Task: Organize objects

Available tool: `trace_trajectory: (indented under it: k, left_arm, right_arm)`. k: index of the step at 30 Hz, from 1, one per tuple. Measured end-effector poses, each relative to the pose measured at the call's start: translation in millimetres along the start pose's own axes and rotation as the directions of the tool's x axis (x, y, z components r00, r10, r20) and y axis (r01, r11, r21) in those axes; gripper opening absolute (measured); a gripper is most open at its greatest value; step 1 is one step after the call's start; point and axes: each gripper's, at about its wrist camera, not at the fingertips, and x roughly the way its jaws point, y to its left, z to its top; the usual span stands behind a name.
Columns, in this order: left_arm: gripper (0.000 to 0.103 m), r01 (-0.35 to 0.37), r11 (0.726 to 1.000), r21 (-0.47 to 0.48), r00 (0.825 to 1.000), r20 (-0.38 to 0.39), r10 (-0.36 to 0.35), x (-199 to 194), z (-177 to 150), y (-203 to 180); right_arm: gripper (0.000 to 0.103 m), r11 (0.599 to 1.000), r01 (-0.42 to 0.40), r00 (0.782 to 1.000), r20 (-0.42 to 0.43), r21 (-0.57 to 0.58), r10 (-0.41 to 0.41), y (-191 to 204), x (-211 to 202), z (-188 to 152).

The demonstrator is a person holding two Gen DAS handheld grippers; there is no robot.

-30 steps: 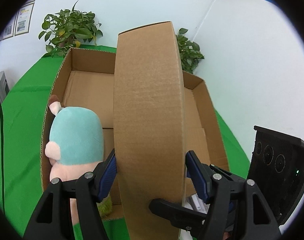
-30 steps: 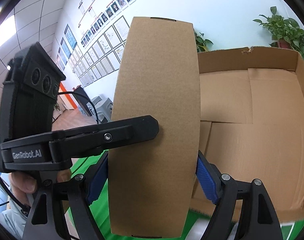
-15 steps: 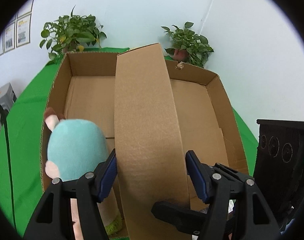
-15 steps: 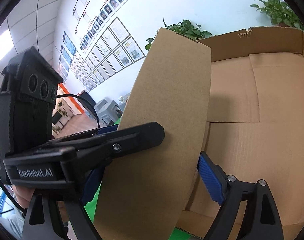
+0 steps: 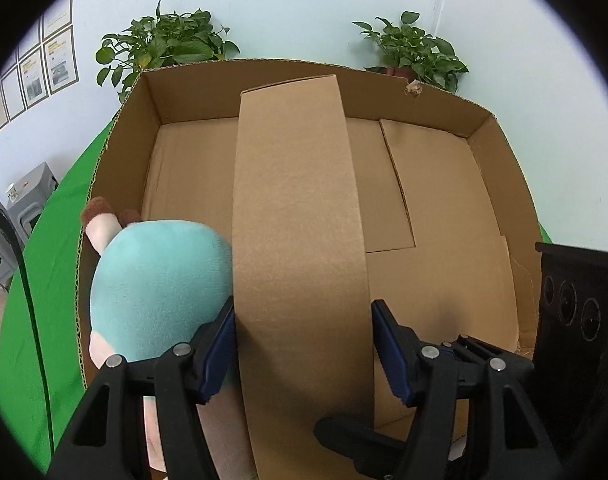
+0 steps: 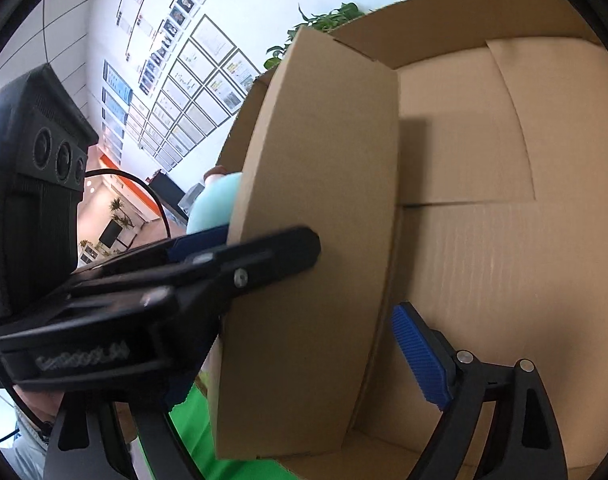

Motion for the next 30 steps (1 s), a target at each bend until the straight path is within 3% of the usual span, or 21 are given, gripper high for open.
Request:
trace_trajectory:
  k: [6,8,13,17,24,30]
  left_arm:
    - [0.06,0.048,0.998,-0.044,0.997,-0.052,-0.05,8,1,2]
    - [0.06,0.061,0.997,-0.049,0.997,-0.053,-0.063,6,-1,3]
    - [0.06,0.074,0.995,-0.06,0.996,-0.049,-0.077,-2,-6,9]
    - [0.057,0.082,0.995,-0.058,0.994,-0.069,-0.086,-3,-14,11]
    - [0.055,0.113,0.989,-0.093,0.99,-0.068,-0.12,-8,-26,16]
    - [0.055,0.117,0.984,-0.135,0.991,-0.05,-0.124,-13,-32,22]
  right_arm:
    - [0.081,1.0,0.019,1.0,-0.002,0.015,-0.019,-13,-2,-1]
    - [0.065,0.998,-0.05,0.999,-0.01,0.026,0.05,-18,0,-1]
    - [0.051,0.997,-0.076,0.997,-0.029,-0.007,0.076,-7,5,-2]
    - [0.052,0.994,-0.104,0.994,-0.04,-0.016,0.103,0,16,-4]
    - [0.053,0.998,-0.034,0.999,-0.033,-0.059,0.032,14,18,-4]
    - [0.074,0.994,0.076,0.997,-0.028,-0.073,-0.078,23,15,-8]
